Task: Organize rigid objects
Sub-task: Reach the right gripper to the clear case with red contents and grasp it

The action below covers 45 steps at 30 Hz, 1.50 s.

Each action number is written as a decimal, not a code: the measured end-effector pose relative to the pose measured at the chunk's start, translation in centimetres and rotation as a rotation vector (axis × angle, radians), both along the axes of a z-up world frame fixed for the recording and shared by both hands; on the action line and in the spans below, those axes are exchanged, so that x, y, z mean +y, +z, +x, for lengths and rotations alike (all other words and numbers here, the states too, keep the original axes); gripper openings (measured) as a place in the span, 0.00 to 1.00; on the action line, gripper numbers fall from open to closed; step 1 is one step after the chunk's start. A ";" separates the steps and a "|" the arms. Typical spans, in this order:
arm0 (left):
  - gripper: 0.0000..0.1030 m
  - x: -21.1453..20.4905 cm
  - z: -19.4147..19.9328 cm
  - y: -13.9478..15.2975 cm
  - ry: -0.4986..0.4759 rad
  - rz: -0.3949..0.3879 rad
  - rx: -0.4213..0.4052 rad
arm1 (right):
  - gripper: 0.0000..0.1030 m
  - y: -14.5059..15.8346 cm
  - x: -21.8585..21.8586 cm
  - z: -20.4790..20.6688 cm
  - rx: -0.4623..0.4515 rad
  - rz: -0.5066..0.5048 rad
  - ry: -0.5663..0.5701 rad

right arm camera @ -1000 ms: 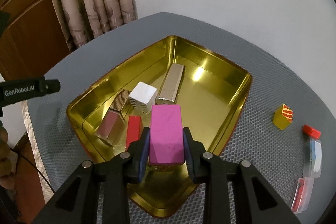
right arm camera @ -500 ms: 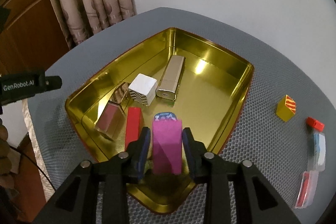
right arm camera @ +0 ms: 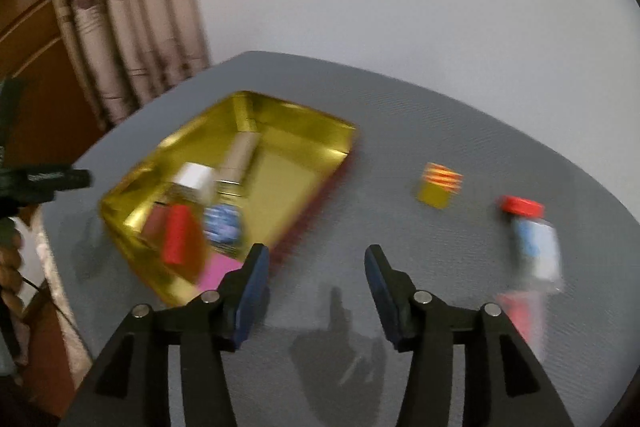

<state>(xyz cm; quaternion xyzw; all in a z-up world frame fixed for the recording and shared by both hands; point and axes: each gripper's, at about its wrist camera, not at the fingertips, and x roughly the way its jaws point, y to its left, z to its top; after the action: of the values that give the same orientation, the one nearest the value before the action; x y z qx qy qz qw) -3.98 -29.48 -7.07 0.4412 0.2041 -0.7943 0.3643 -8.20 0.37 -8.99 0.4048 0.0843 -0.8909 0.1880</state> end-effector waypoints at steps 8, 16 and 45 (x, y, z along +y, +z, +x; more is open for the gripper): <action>0.70 0.4 -0.1 0.1 -0.023 -0.018 -0.008 | 0.67 -1.9 11.3 -0.6 -0.027 0.027 -0.215; 0.71 0.9 -0.6 0.0 -0.039 -0.034 -0.017 | 0.67 -5.0 13.3 -1.8 -0.077 0.010 -0.252; 0.73 6.0 -2.7 -1.2 -0.160 -0.130 -0.045 | 0.53 -9.0 13.1 -2.3 -0.037 0.024 -0.249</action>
<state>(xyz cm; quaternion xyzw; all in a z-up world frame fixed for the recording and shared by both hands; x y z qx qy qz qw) -6.73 -23.52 -8.24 0.4491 0.1082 -0.8224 0.3320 -10.52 13.44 -18.01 0.4305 0.0404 -0.8988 0.0724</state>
